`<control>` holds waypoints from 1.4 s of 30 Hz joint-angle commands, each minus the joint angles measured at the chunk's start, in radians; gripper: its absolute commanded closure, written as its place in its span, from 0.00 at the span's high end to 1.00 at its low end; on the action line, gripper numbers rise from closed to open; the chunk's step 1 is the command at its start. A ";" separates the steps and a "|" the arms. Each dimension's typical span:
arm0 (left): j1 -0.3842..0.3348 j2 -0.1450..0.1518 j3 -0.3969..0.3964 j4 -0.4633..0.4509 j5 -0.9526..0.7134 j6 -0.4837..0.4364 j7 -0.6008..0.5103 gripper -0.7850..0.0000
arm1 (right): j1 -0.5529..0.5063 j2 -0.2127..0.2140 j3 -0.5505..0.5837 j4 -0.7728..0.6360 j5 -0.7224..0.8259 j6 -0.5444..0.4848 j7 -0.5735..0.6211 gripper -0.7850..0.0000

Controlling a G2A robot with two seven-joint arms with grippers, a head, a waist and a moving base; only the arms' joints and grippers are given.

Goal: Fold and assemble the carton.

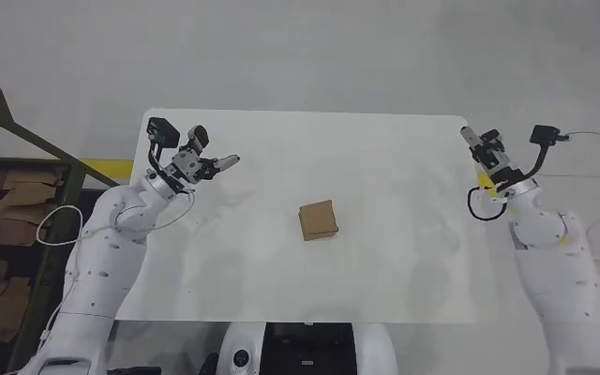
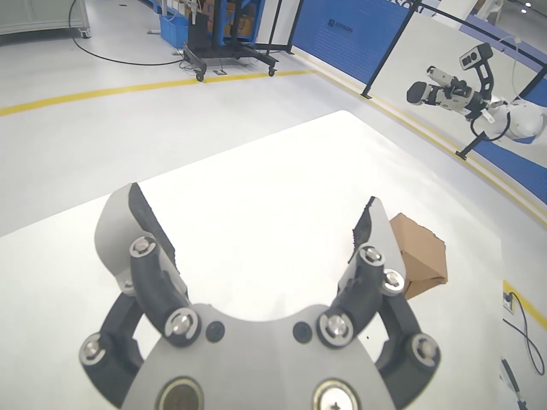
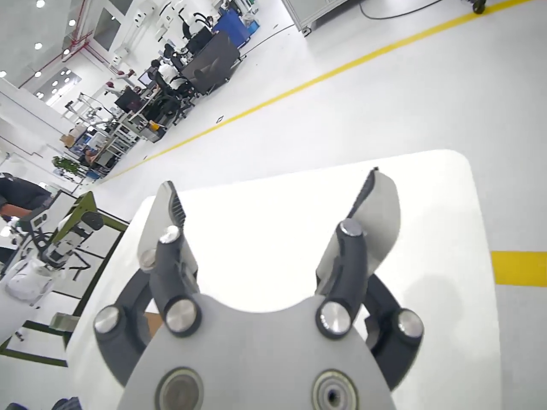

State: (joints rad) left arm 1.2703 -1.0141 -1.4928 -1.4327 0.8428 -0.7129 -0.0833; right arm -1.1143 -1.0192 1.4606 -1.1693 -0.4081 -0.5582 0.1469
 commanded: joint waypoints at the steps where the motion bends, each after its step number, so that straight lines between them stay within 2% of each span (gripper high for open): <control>1: 0.012 0.003 -0.020 -0.009 -0.001 0.008 0.004 1.00 | 0.008 -0.002 -0.006 0.006 -0.044 0.012 -0.029 1.00; 8: 0.048 0.010 -0.070 -0.044 -0.006 0.027 -0.001 1.00 | 0.040 -0.011 -0.036 0.025 -0.161 0.045 -0.119 1.00; 42: 0.052 0.010 -0.074 -0.050 -0.008 0.029 -0.003 1.00 | 0.040 -0.011 -0.036 0.025 -0.160 0.045 -0.119 1.00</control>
State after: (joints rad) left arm 1.3225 -1.0041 -1.5672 -1.4826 0.8348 -0.6843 -0.0863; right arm -1.0744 -1.0300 1.4250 -1.1439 -0.5686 -0.5136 0.0282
